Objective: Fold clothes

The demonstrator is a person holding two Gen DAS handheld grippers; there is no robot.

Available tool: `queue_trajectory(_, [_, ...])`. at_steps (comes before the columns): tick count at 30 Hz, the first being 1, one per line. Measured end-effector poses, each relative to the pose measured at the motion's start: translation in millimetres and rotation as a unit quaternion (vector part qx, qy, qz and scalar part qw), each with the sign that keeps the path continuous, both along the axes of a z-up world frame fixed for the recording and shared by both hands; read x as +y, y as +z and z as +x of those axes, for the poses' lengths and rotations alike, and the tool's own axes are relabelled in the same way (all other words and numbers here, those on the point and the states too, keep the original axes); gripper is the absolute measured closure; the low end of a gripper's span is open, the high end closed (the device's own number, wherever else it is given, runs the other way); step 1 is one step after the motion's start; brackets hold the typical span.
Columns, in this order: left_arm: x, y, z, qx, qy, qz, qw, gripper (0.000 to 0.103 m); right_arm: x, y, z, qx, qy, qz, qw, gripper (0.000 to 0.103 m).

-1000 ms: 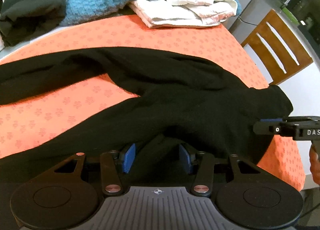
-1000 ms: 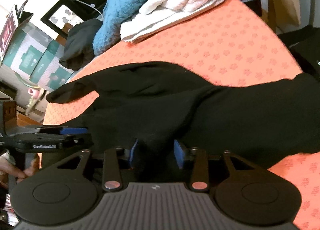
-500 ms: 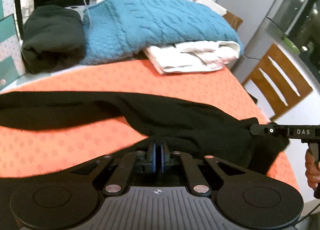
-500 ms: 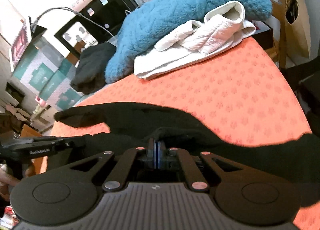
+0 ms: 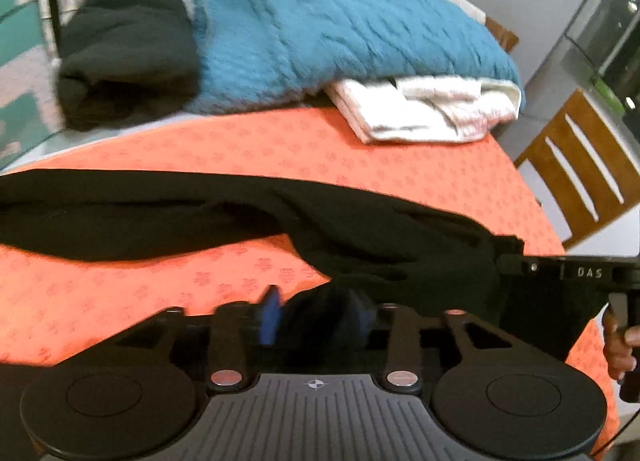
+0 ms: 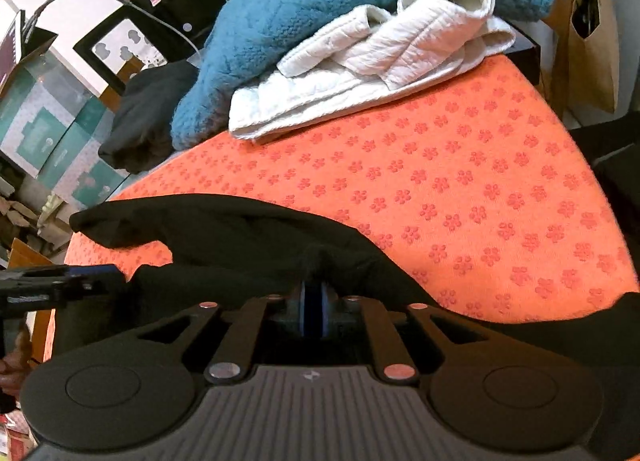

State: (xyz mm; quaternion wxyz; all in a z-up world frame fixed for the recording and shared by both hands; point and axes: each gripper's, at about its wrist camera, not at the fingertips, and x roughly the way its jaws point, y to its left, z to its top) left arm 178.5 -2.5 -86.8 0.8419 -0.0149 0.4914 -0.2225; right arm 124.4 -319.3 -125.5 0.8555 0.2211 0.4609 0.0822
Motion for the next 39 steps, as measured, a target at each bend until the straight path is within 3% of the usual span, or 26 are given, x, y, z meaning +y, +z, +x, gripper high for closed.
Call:
queue_trajectory(3, [21.5,14.8,-16.3,-0.003,0.019,0.010,0.9998,0.051,2.3,14.7,-11.2,-0.005,0.004,-0.020,1.000,0.070])
queue_trajectory(13, [115.8,37.3,-92.9,0.008,0.090,0.073,0.9933,0.045,10.0,43.6,-58.8,0.001,0.030,-0.032,0.999,0.069])
queue_trajectory(20, [201.1,23.9,-145.1,0.037,0.205,0.100,0.9729,0.045,22.3,40.5,-80.5,0.023,0.042,-0.035,0.998,0.069])
queue_trajectory(28, [244.4,-6.9,-155.8,0.047,0.297,0.089,0.9496,0.045,39.6,43.1,-87.8,0.032,0.065,-0.056,0.996,0.069])
queue_trajectory(32, [249.3,-16.4,-159.6,0.059,0.308,0.063,0.9475,0.045,43.7,46.0,-90.0,0.030,0.069,-0.065,0.995,0.069])
queue_trajectory(34, [252.0,-16.4,-161.5,0.064,0.311,0.042,0.9474,0.064,44.4,45.8,-90.6,0.031,0.068,-0.069,0.995,0.069])
queue_trajectory(35, [254.2,-14.5,-162.2,0.066,0.313,0.031,0.9469,0.064,45.1,45.4,-91.3,0.032,0.068,-0.070,0.995,0.069])
queue_trajectory(38, [259.2,-0.6,-166.9,0.046,0.311,0.020,0.9490,0.054,46.9,44.9,-93.3,0.032,0.069,-0.073,0.994,0.069])
queue_trajectory(39, [259.1,4.6,-168.7,0.039,0.305,0.025,0.9513,0.041,47.6,44.6,-94.2,0.032,0.070,-0.073,0.994,0.069])
